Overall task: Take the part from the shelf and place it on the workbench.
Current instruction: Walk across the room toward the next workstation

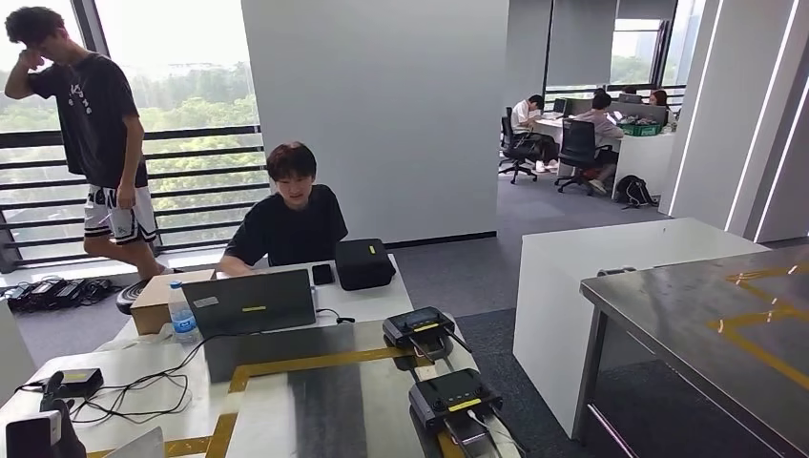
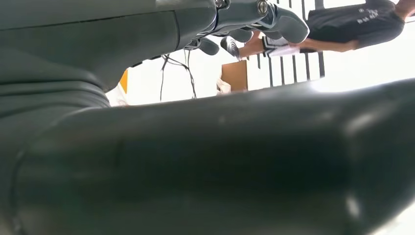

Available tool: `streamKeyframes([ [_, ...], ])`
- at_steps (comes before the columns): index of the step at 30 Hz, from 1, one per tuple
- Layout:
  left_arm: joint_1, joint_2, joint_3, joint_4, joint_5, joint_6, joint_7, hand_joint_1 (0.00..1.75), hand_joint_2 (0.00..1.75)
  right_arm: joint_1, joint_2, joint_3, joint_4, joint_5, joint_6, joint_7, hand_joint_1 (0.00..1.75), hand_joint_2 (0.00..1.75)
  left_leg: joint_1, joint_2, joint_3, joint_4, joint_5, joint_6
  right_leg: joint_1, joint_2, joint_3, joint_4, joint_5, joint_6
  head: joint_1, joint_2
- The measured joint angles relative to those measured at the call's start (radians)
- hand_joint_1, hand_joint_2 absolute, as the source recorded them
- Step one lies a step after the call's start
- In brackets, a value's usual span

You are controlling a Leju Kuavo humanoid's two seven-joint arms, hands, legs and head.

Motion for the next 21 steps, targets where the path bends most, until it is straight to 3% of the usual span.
streamKeyframes([
  [2,-0.001,0.002,0.000,0.004,0.000,-0.001,0.000,0.00,0.00,0.000,0.000,0.000,0.000,0.001,-0.001,0.001,0.00,0.00,-0.002,0.001,-0.040,0.092,-0.058,0.000,0.001,-0.001,-0.002,-0.004,0.007,-0.013,-0.001,0.000],
  [4,0.001,0.002,0.000,0.011,0.000,-0.005,0.000,0.00,0.00,0.001,0.000,0.000,0.000,0.001,-0.001,0.003,0.00,0.00,-0.008,0.001,-0.097,0.228,-0.121,0.003,0.006,-0.002,-0.007,-0.003,0.010,-0.019,-0.002,0.000],
  [5,0.002,0.002,0.000,0.015,0.000,-0.007,0.000,0.00,0.00,0.002,0.000,0.000,0.000,0.000,-0.001,0.004,0.00,0.00,-0.010,0.001,-0.111,0.266,-0.132,0.005,0.010,-0.002,-0.009,-0.002,0.011,-0.021,-0.003,0.000],
  [6,0.002,0.002,0.000,0.018,0.000,-0.008,0.000,0.00,0.00,0.002,0.000,0.000,0.000,-0.001,-0.001,0.004,0.00,0.00,-0.012,0.001,-0.108,0.269,-0.124,0.010,0.013,-0.002,-0.010,-0.002,0.012,-0.022,-0.003,0.000],
  [7,0.002,0.002,0.000,0.021,0.000,-0.008,0.000,0.00,0.00,0.002,0.000,0.000,0.000,-0.002,-0.001,0.004,0.00,0.00,-0.015,0.001,-0.084,0.231,-0.101,0.015,0.016,-0.001,-0.011,0.000,0.012,-0.023,-0.003,0.000],
  [9,-0.003,0.001,0.000,0.023,-0.001,-0.008,0.000,0.00,0.00,0.002,0.000,0.000,0.000,-0.005,-0.001,0.004,0.00,0.00,-0.022,0.001,-0.007,0.097,-0.051,0.028,0.021,-0.001,-0.013,0.005,0.012,-0.022,-0.003,0.000],
  [11,-0.010,-0.001,0.000,0.026,-0.002,-0.005,0.000,0.00,0.00,0.002,0.000,0.000,0.000,-0.008,-0.002,0.002,0.00,0.00,-0.029,0.000,0.038,0.014,-0.032,0.038,0.024,-0.001,-0.018,0.008,0.015,-0.014,-0.002,0.000],
  [15,-0.018,-0.005,0.000,0.037,-0.004,0.004,0.000,0.00,0.00,0.004,0.000,0.000,0.000,-0.009,-0.002,0.001,0.00,0.00,-0.028,0.002,0.034,-0.002,-0.020,0.058,0.023,-0.001,-0.028,0.018,0.011,0.008,-0.001,0.000],
  [17,-0.022,-0.006,0.000,0.041,-0.004,0.008,0.000,0.00,0.00,0.004,0.000,0.000,0.000,-0.008,-0.002,0.001,0.00,0.00,-0.023,0.005,0.028,-0.007,-0.010,0.069,0.020,-0.002,-0.062,0.093,-0.043,0.020,0.000,0.000],
  [19,-0.022,-0.007,0.000,0.045,-0.002,0.010,0.000,0.00,0.00,0.004,0.000,0.000,0.000,-0.006,-0.002,0.002,0.00,0.00,-0.023,0.006,0.017,-0.007,-0.004,0.073,0.016,-0.003,-0.116,0.220,-0.111,0.030,0.001,0.000],
  [20,-0.021,-0.007,0.000,0.048,-0.001,0.010,0.000,0.00,0.00,0.004,0.000,0.000,0.000,-0.005,-0.002,0.004,0.00,0.00,-0.023,0.007,0.011,-0.005,-0.001,0.073,0.014,-0.004,-0.132,0.264,-0.127,0.033,0.001,0.000],
  [21,-0.020,-0.008,0.000,0.050,0.000,0.010,0.000,0.00,0.00,0.005,0.000,0.000,0.000,-0.004,-0.002,0.005,0.00,0.00,-0.023,0.007,0.006,-0.004,0.002,0.071,0.013,-0.004,-0.132,0.274,-0.125,0.035,0.001,0.000],
])
